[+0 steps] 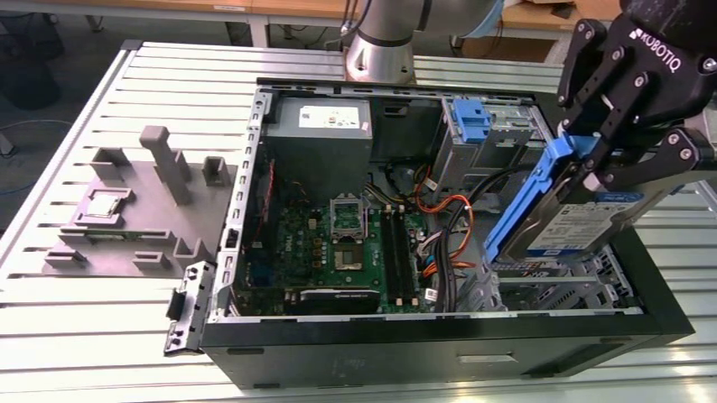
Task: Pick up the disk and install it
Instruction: 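Insert the disk into the insertion slot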
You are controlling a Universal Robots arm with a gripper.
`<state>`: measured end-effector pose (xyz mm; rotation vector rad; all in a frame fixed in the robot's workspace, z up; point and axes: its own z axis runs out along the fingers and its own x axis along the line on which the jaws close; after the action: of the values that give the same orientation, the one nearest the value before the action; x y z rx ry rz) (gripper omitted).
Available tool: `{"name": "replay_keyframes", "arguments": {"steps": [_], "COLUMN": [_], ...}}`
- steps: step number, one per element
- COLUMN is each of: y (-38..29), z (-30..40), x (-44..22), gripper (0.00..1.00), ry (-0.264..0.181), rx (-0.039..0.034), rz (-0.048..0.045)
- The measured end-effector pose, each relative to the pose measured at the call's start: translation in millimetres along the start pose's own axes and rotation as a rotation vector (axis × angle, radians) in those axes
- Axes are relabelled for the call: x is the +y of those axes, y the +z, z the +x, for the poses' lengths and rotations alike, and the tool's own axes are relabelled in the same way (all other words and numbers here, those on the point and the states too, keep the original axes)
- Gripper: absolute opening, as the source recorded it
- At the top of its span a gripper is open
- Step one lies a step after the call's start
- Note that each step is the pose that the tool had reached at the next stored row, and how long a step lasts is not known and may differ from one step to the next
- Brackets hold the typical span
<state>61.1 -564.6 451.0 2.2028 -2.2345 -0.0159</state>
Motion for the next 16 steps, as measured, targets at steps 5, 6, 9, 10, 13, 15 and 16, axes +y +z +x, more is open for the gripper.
{"name": "replay_keyframes", "arguments": {"steps": [5, 6, 9, 10, 13, 15, 16], "y": [1.6, 2.0, 3.3, 3.7, 5.2, 6.3, 6.9], "z": [0.5, 0.5, 0.5, 0.5, 0.6, 0.7, 0.7], "x": [-2.8, -3.4, -5.4, -6.2, -8.0, -8.6, -8.9], "gripper": [0.36, 0.36, 0.36, 0.36, 0.36, 0.36, 0.36], "ry": [-0.001, -0.001, -0.001, -0.001, -0.001, -0.001, -0.001], "rx": [0.0, 0.0002, 0.0002, 0.0002, 0.0001, 0.0002, 0.0002], "rz": [0.0, -0.0001, -0.0001, 0.0, 0.0, 0.0, 0.0]}}
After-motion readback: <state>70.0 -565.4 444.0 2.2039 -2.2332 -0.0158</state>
